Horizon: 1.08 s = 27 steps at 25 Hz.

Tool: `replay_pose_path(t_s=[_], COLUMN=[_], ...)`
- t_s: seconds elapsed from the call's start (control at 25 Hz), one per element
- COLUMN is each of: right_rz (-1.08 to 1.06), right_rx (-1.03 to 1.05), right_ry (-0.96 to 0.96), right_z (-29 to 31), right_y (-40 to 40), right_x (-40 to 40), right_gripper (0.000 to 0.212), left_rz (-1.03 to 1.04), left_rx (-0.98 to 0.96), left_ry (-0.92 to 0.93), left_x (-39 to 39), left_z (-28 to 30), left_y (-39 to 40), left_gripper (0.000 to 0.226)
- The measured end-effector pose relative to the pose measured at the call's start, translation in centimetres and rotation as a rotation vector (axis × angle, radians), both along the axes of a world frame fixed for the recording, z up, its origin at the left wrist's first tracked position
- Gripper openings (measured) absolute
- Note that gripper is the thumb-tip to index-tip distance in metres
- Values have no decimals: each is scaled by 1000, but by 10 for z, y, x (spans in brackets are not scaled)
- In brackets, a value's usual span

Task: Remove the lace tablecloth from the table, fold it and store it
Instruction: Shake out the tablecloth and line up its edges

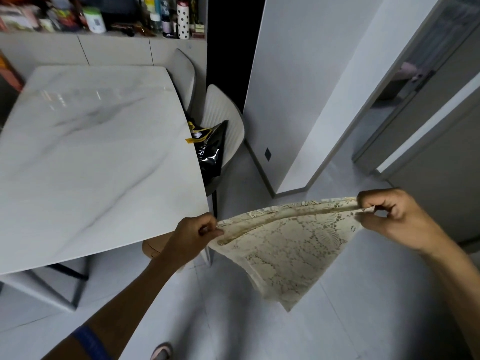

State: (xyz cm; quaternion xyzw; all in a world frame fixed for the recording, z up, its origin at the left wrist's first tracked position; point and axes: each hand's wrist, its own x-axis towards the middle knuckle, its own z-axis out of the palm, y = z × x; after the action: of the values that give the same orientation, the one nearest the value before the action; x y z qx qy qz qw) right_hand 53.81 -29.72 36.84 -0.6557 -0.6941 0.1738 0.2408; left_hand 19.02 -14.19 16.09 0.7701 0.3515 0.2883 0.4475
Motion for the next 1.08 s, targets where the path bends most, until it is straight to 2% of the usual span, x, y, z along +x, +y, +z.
replay_pose_path(t_s=[0.04, 0.2, 0.36, 0.48, 0.64, 0.88, 1.08], right_rz=[-12, -30, -20, -25, -44, -110, -76], right_rx=[-1, 2, -8, -32, -73, -97, -117], right_ry=[1, 10, -6, 4, 32, 86, 106], right_z=[0, 2, 1, -1, -7, -18, -30], right_y=[0, 1, 3, 5, 5, 2, 5], right_x=[3, 5, 7, 10, 18, 34, 32], right_gripper=[43, 44, 40, 40, 41, 41, 47], left_rz=[-10, -70, -10, -1, 42, 48, 158], left_rx=[32, 155, 37, -8, -112, -64, 15], left_ry=[6, 71, 5, -14, -194, -340, -273], left_x=[-1, -4, -7, -10, -8, -5, 1], left_z=[5, 13, 19, 21, 38, 70, 77], left_y=[2, 8, 10, 13, 12, 27, 30], left_gripper=[10, 34, 31, 16, 10, 10, 21])
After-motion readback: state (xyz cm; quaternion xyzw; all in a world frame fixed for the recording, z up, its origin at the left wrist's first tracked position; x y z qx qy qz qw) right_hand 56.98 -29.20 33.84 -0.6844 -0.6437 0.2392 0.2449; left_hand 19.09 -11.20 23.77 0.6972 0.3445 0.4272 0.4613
